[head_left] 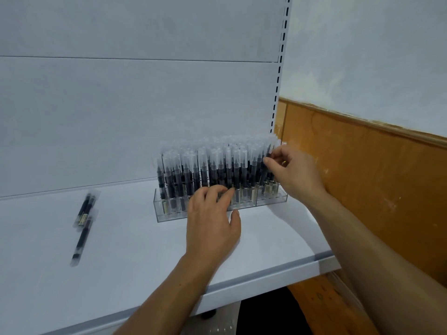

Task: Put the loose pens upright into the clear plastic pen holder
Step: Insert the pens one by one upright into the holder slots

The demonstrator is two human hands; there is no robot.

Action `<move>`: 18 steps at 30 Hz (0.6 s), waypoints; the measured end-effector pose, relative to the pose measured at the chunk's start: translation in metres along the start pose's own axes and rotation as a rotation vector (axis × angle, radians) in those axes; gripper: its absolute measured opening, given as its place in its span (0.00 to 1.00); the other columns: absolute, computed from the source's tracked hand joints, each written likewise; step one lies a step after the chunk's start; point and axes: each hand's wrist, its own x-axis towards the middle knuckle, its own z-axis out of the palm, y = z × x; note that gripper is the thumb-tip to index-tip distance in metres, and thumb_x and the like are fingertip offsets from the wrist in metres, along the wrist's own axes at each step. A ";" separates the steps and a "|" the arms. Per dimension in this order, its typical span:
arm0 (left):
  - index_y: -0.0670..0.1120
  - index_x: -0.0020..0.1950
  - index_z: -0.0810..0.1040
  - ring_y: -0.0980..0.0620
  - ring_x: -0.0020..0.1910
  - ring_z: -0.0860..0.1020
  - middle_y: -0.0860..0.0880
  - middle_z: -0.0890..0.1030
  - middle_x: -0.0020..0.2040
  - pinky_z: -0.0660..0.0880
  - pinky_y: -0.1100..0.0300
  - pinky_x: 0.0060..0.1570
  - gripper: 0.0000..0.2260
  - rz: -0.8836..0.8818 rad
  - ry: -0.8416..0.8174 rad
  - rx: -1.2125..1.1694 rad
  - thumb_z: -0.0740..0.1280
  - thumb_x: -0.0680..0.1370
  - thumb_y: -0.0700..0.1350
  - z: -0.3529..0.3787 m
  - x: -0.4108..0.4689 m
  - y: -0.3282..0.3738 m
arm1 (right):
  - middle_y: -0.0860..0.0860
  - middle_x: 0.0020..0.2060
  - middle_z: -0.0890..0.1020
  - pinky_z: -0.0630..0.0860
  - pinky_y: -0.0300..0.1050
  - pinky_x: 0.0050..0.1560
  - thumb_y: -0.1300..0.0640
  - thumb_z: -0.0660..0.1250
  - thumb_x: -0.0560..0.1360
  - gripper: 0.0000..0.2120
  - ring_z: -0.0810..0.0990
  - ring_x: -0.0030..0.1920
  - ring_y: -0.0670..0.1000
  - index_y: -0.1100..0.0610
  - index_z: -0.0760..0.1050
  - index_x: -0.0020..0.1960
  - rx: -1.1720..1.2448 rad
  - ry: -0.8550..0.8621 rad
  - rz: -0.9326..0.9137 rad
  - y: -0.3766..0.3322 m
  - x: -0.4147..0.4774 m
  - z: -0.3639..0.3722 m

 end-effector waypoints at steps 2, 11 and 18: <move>0.50 0.69 0.75 0.50 0.65 0.66 0.54 0.75 0.63 0.61 0.53 0.68 0.20 -0.002 0.005 0.006 0.65 0.77 0.49 0.000 0.001 0.000 | 0.43 0.37 0.79 0.76 0.44 0.37 0.49 0.69 0.77 0.05 0.78 0.39 0.45 0.49 0.76 0.46 -0.089 -0.135 0.012 0.001 -0.002 0.004; 0.50 0.68 0.76 0.51 0.63 0.68 0.54 0.76 0.62 0.63 0.53 0.66 0.19 -0.007 0.020 0.001 0.66 0.77 0.48 0.000 0.000 0.000 | 0.47 0.36 0.80 0.79 0.51 0.41 0.49 0.70 0.76 0.08 0.78 0.38 0.49 0.50 0.73 0.42 -0.108 -0.166 0.084 0.005 -0.002 0.013; 0.49 0.67 0.77 0.50 0.64 0.68 0.54 0.76 0.61 0.63 0.52 0.67 0.19 -0.004 0.034 0.003 0.66 0.76 0.48 0.000 0.000 0.000 | 0.46 0.36 0.80 0.79 0.52 0.43 0.48 0.71 0.75 0.09 0.79 0.41 0.49 0.49 0.73 0.42 -0.127 -0.155 0.104 0.005 -0.003 0.015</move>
